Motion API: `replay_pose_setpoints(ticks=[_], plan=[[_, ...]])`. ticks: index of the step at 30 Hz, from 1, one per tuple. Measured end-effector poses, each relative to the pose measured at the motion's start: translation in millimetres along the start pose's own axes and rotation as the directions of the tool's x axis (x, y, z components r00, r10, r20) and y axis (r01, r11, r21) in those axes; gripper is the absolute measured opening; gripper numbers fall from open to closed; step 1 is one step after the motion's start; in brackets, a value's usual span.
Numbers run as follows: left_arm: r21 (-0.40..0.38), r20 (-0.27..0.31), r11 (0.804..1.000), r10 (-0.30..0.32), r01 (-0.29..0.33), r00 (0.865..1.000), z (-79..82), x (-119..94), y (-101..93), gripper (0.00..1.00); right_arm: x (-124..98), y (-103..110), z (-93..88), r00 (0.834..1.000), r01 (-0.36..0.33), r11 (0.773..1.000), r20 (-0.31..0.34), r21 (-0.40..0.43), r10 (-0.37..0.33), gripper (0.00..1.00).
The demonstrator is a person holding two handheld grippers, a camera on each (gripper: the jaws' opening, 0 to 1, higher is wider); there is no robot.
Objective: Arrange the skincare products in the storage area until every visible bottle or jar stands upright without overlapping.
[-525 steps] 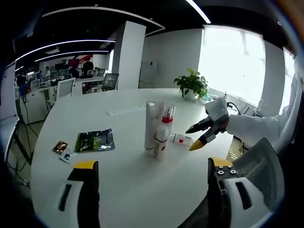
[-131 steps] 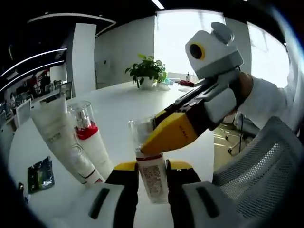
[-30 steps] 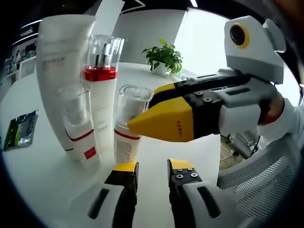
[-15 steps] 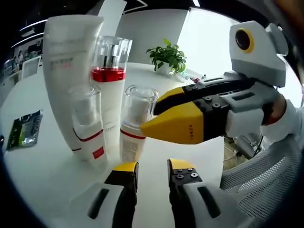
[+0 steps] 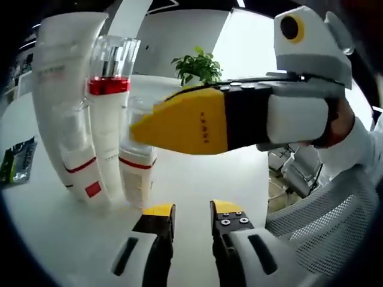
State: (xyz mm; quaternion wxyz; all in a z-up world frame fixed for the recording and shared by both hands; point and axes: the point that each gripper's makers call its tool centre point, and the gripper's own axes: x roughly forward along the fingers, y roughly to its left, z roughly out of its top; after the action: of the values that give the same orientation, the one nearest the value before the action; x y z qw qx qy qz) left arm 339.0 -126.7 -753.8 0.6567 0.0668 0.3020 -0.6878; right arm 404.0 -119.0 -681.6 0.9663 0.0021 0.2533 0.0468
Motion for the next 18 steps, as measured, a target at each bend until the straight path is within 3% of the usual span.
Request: replay_pose_setpoints(ticks=[5,18], plan=[[0.002,-0.022,1.000,0.011,-0.011,1.000,-6.0,4,6.4,0.20,1,1,2.7,1.000,0.002,1.000,0.002,-0.014,-0.002,0.15],[-0.013,0.013,0.999,0.039,-0.039,0.999,3.4,-1,15.5,0.20,-1,0,-0.1,0.998,0.064,0.998,-0.025,-0.001,-0.064,0.11]])
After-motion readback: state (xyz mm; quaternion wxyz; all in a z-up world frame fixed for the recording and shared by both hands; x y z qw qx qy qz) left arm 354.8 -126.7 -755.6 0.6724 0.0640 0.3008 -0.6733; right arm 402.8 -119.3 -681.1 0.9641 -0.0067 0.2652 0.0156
